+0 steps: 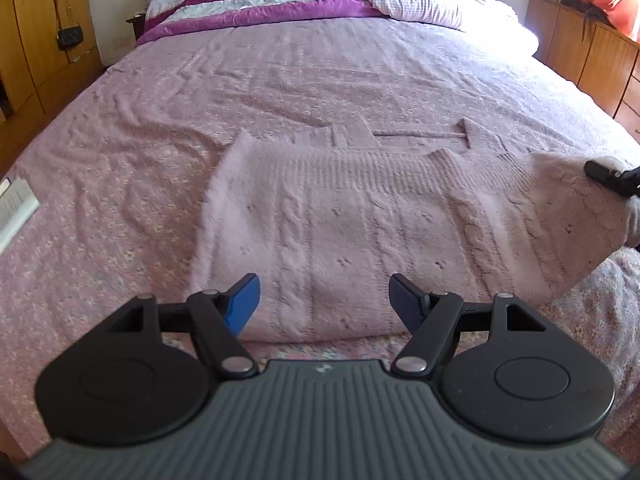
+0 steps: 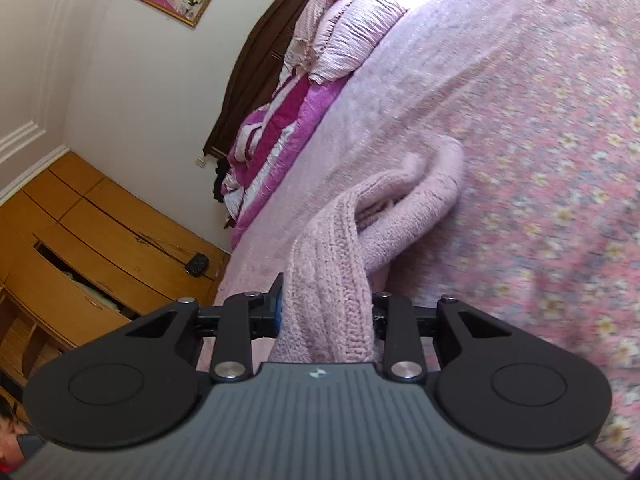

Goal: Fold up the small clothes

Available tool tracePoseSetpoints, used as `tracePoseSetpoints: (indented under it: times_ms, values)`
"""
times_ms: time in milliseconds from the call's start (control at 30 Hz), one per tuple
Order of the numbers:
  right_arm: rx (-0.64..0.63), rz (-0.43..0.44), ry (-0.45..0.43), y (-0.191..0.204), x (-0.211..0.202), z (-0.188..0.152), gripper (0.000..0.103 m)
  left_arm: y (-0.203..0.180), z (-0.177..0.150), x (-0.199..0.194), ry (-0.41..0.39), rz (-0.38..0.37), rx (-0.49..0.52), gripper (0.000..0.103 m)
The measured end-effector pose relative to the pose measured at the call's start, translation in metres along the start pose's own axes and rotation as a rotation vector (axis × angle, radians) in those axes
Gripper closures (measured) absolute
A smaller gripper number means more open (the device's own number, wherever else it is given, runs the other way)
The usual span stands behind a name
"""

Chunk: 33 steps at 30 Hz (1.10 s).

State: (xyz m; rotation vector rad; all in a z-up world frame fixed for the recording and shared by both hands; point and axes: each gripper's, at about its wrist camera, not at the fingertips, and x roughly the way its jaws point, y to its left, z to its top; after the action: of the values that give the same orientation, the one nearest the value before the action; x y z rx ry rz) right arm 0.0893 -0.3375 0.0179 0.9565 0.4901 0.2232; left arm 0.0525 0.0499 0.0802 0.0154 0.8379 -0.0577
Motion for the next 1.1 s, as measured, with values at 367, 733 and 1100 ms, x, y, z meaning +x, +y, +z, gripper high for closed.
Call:
tracePoseSetpoints:
  times_ms: [367,733,1100]
  values:
    - [-0.141,-0.043,-0.001,0.058,0.005,-0.009,0.071,0.045,0.005,0.006,-0.032,0.041,-0.045,0.031]
    - [-0.221,0.051,0.014,0.119,0.022,-0.030,0.073,0.099,0.003,0.016,-0.033,0.061,-0.125,0.031]
    - [-0.318,0.120,0.091,0.197,0.064,-0.081,0.073,0.128,-0.007,0.013,-0.065,0.033,-0.196,0.031]
